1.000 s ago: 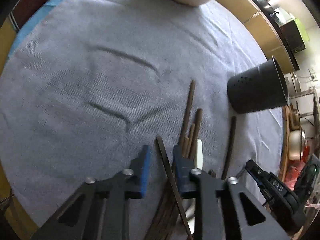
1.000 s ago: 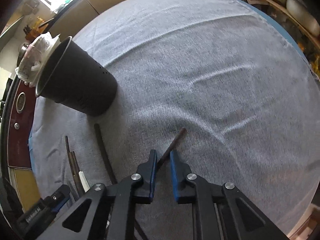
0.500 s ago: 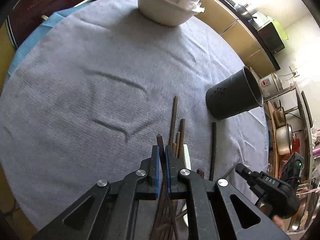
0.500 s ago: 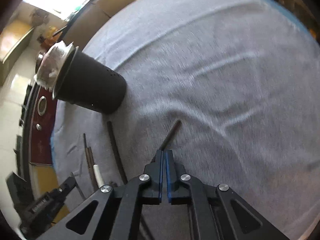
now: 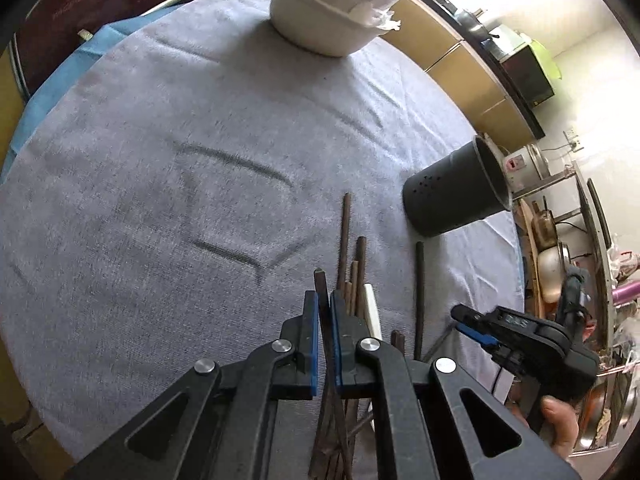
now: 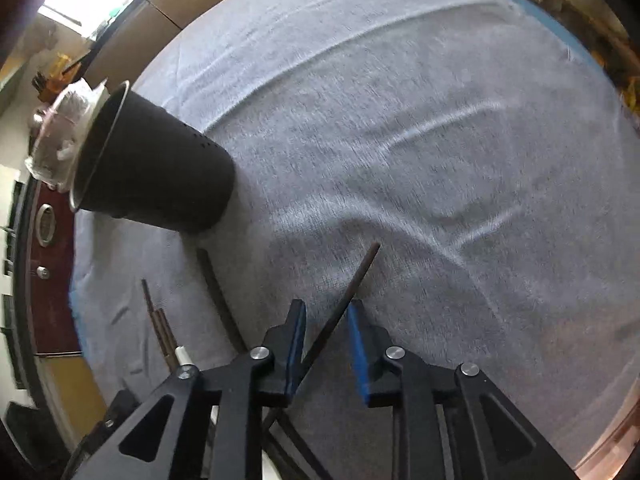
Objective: Organize utensils
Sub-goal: 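Lift the held chopsticks upright with both tools, then lower the chopsticks into the black cup and open both tools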
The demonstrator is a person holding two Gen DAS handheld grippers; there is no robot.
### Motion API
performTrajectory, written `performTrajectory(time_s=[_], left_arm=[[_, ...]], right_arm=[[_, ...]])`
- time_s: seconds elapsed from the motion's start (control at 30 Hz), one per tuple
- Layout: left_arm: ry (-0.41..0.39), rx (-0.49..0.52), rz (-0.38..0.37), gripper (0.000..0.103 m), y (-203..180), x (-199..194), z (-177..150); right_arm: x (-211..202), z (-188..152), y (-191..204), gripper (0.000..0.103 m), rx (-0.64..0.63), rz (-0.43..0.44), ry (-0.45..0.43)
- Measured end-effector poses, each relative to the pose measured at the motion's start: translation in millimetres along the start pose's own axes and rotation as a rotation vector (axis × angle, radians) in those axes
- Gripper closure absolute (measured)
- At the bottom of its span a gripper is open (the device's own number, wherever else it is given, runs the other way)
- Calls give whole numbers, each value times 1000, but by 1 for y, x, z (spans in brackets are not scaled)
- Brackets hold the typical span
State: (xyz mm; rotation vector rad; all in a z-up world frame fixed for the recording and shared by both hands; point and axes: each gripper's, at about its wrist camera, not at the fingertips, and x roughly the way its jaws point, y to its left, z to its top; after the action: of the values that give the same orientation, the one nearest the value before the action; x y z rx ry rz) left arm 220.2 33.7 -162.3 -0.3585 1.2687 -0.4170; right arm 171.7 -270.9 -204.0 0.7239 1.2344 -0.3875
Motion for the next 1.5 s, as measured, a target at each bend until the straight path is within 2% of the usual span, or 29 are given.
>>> performTrajectory(time_s=[0.1,0.17,0.3,0.57,0.67,0.8,1.1,1.27,1.5], left_arm=[[-16,22,-20,97,-5,-9,-2],[-33,43,-31,98,-10,-18,-3],[-69,86,-47,98,-22,-41,-7],[-144,183,-74,98,-54,-79,-14],[-169,214,-78,98,-67,-89,-16],[-200,249,-88,98,-83,-103,-19],[-302,322,-71,98,-115,-137,3],[-373,355,-43,98,-140,-154,32],[-494,386,-48,98,-176,-180,74]], right_arm=[[5,3,17,91,-71,-60,-48],[4,3,19,92,-102,-57,-75],[-4,-4,10,97,-114,65,-124],[-70,-16,-20,97,-158,290,-284],[-95,-16,-19,97,-178,373,-352],[-133,-25,-20,97,-213,422,-452],[-199,-25,-4,97,-268,439,-654],[-221,-6,14,97,-271,440,-709],[-240,28,44,97,-271,424,-785]])
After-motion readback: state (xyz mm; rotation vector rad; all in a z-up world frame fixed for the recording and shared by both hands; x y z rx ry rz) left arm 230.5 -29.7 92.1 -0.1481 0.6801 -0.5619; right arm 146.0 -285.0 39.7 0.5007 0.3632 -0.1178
